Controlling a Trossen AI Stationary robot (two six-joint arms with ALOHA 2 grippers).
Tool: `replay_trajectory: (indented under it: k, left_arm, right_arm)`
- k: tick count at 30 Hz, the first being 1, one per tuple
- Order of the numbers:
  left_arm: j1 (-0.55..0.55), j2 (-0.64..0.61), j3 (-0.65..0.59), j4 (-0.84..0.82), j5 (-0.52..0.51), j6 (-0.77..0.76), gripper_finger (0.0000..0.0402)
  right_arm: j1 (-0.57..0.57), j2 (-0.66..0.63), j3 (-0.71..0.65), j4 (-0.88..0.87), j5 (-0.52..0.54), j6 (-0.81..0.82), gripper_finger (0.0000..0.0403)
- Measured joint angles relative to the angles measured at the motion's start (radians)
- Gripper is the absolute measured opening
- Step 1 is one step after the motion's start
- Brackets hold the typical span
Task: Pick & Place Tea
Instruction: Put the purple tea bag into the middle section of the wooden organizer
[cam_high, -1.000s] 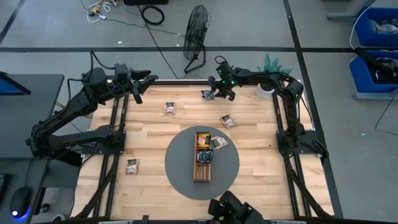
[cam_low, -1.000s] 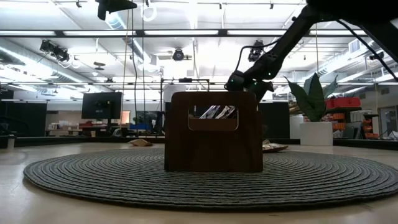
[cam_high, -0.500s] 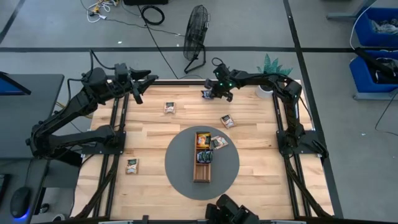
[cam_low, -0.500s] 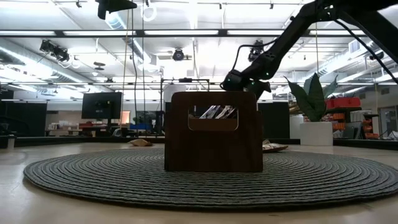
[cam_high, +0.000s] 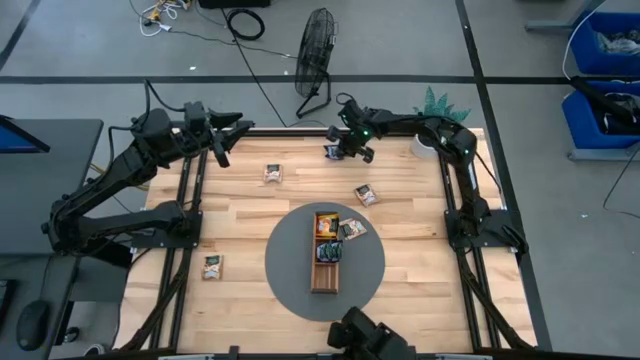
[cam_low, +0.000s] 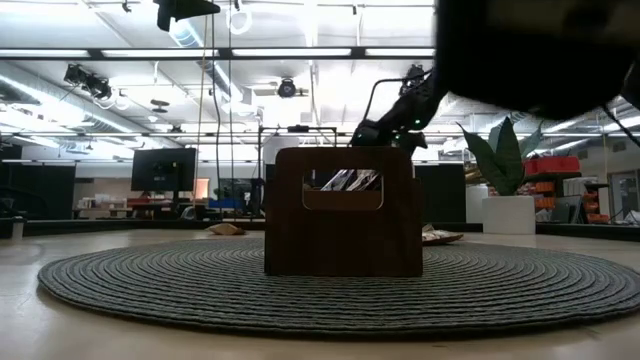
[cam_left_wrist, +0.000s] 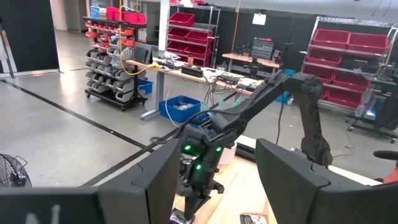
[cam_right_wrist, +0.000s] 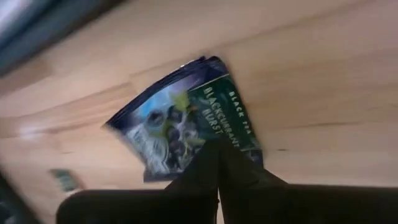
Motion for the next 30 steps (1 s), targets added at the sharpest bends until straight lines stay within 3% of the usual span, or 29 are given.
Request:
replay_trajectory:
  k: [6,18,24,30]
  left_arm:
    - [0.0,-0.005,0.0,0.005,0.0,-0.014,0.0213]
    - [0.0,-0.006,0.0,0.02,0.0,0.008,0.0213]
    - [0.0,-0.006,0.0,0.021,0.0,0.009,0.0213]
    - [0.0,-0.005,0.0,0.024,0.0,0.01,0.0213]
  right_arm:
    - [0.006,0.09,0.162,-0.217,-0.011,-0.08,0.0001]
    - [0.005,0.086,0.166,-0.385,-0.045,-0.225,0.0]
    - [0.01,0.055,0.161,-0.519,0.067,-0.313,0.0]
    - [0.019,0.029,0.16,-0.589,0.099,-0.398,0.0]
